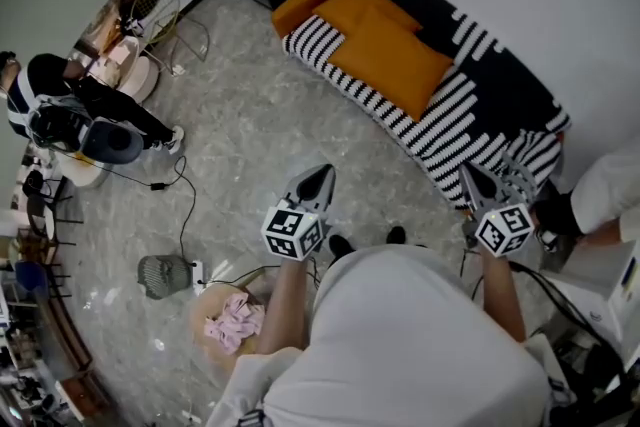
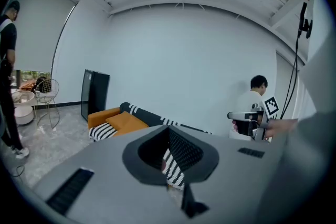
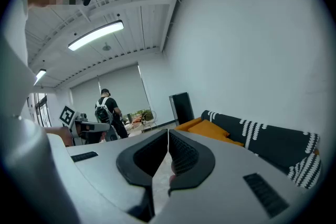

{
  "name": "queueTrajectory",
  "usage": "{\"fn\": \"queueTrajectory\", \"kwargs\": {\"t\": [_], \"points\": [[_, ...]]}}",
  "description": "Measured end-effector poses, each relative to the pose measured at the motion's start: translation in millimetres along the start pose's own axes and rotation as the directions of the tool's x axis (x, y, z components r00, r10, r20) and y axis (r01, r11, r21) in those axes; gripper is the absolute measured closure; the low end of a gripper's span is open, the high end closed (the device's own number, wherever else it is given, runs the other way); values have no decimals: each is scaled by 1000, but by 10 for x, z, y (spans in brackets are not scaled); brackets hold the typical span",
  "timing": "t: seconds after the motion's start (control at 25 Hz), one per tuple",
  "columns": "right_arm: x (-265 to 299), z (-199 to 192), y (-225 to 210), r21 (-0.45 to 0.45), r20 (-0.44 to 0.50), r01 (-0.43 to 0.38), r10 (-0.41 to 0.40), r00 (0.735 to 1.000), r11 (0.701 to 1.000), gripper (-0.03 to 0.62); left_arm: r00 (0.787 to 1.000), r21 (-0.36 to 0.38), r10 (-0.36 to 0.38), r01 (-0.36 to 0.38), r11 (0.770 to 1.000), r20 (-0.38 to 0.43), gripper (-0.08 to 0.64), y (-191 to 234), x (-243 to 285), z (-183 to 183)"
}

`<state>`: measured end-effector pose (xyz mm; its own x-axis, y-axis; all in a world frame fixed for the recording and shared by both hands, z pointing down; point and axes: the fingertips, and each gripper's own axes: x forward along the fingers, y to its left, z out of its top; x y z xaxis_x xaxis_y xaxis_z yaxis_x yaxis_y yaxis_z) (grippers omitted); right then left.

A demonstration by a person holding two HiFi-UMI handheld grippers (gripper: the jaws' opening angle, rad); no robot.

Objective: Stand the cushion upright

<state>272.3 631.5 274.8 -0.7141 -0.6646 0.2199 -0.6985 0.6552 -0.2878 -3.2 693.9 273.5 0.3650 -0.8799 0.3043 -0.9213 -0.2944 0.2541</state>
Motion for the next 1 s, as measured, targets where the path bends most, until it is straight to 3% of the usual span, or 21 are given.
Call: {"fn": "queueTrajectory", "kwargs": {"t": [0.28,0.52,1.0], "points": [[-54,-28,-222,-7,-21,-43,43,999,999,555,1000,-15,21,-21,1000,17,558,-133,126,-45],[-57,-35,-333,-73,-72,-106,101,992,992,555,998,-22,59,-58,998,24,558,-245,231,-75],[93,-83,-412,-41,-89,-124,120,989,991,555,997,-32,75,-75,997,-5,558,-139,400,-97]]}}
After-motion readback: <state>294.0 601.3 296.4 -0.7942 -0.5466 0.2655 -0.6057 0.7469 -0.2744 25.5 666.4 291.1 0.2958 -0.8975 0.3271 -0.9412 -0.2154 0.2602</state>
